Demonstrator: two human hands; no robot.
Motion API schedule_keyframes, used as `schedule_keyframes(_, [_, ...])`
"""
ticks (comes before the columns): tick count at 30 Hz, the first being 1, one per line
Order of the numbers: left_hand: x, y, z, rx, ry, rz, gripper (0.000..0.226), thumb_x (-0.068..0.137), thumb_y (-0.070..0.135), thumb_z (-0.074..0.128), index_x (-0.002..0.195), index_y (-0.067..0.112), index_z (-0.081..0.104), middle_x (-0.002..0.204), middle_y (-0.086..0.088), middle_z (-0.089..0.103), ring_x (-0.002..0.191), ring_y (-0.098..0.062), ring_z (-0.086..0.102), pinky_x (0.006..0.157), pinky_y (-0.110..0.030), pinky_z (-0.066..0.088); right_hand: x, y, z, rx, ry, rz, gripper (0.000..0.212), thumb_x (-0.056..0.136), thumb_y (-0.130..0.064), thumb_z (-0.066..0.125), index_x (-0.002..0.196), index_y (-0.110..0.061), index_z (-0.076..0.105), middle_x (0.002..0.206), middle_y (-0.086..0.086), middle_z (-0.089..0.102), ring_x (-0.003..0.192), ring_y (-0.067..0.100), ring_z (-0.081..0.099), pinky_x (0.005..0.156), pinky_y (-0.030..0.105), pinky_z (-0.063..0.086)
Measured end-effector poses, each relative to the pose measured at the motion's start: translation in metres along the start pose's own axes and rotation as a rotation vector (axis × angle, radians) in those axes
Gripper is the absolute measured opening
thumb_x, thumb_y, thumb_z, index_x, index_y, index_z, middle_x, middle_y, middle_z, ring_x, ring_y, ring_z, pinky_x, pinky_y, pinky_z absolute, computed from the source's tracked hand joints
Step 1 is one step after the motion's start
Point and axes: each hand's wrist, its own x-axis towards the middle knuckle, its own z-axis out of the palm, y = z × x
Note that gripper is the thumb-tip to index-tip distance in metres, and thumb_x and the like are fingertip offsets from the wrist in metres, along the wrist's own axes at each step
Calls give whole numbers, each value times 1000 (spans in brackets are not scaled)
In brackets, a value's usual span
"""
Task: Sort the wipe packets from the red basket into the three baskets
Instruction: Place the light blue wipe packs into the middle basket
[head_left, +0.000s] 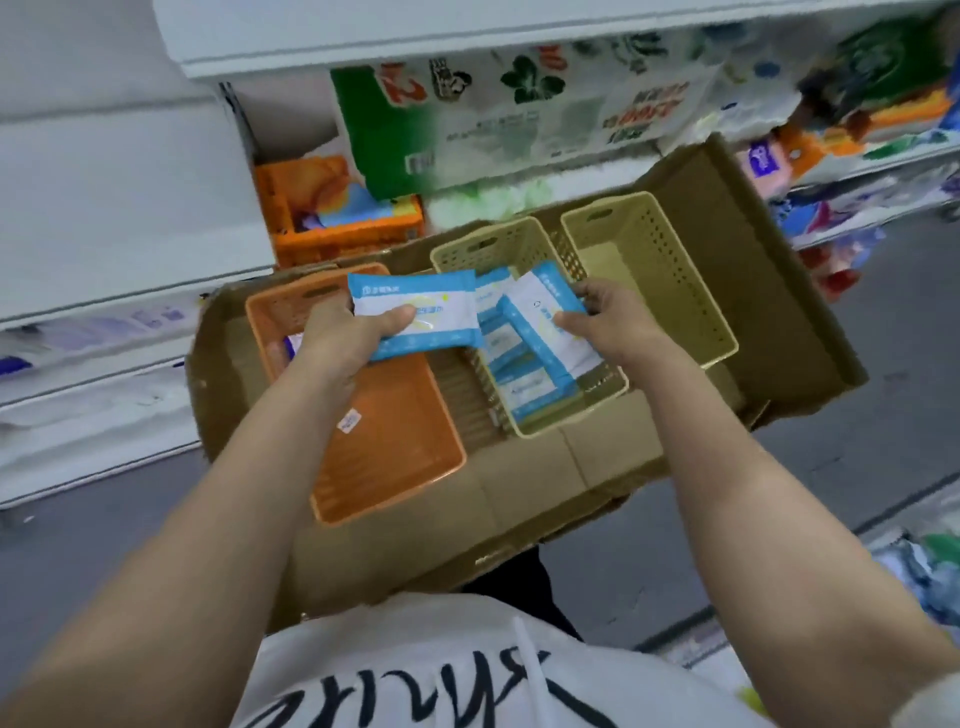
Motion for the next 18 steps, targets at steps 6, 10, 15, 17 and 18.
schedule_keyframes(6, [-4,-14,47,-157,227,-50,37,80,12,80,114,11,66,106,-3,74,90,-17,73,75,-29,58,69,39,6,-457,-371,-125,43,78,-27,83,116,-14,68,116,4,68,104,20,64,92,32,51])
schedule_keyframes(10, [-10,-34,63,-224,317,-117,39,78,16,82,114,13,67,106,-3,75,93,-18,73,77,-30,56,87,53,20,-541,-444,-238,33,84,-26,77,114,-13,69,116,6,68,105,21,62,82,25,43])
schedule_keyframes(15, [-20,-49,70,-279,387,-151,40,78,16,82,114,15,66,109,-2,74,96,-18,72,84,-36,58,112,35,26,-551,-450,-353,36,88,-27,73,121,-14,67,124,5,65,113,23,60,93,28,46])
schedule_keyframes(17, [-20,-50,71,-301,395,-144,43,77,17,82,117,15,66,111,-2,73,98,-17,72,85,-36,58,127,21,28,-538,-412,-391,33,88,-26,72,119,-15,68,121,5,66,111,23,61,87,26,44])
schedule_keyframes(18, [-19,-51,71,-304,398,-144,44,77,18,82,118,14,65,112,-2,73,98,-18,72,86,-36,59,135,14,29,-540,-392,-401,32,89,-27,72,118,-16,69,121,5,66,110,23,61,85,25,42])
